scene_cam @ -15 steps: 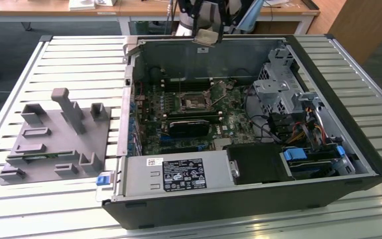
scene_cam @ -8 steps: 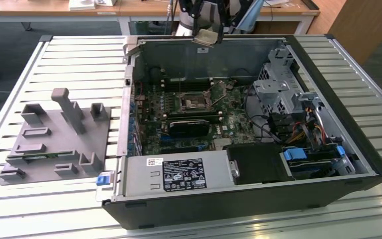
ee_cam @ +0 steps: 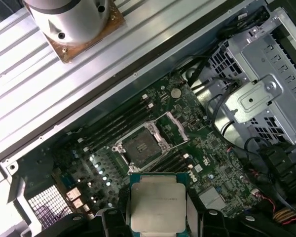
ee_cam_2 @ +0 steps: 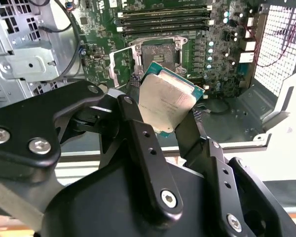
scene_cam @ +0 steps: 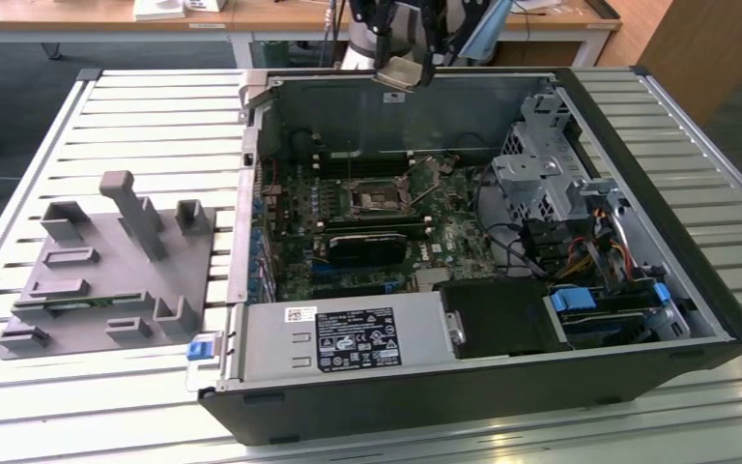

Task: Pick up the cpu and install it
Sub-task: 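Place the cpu into insertion slot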

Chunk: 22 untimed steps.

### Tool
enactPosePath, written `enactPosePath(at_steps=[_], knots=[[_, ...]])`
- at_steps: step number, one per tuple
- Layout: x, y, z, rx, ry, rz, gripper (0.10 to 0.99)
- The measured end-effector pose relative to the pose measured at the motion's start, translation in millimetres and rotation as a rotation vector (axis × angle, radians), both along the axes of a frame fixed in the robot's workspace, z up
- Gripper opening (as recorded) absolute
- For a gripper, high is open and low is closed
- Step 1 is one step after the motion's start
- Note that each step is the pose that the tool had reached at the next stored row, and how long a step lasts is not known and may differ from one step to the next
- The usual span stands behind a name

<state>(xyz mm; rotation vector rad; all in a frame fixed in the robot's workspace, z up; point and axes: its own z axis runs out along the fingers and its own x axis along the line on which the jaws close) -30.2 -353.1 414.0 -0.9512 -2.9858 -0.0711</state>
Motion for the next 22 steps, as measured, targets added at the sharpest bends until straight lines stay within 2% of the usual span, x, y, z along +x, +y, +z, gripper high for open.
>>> enactPosePath(at_steps=[12,22], knots=[[0.0,0.0,-0.8,0.0,0.0,-0.109,0.537],[0.0,0.0,-1.5,0.0,-0.0001,-0.23,0.537]])
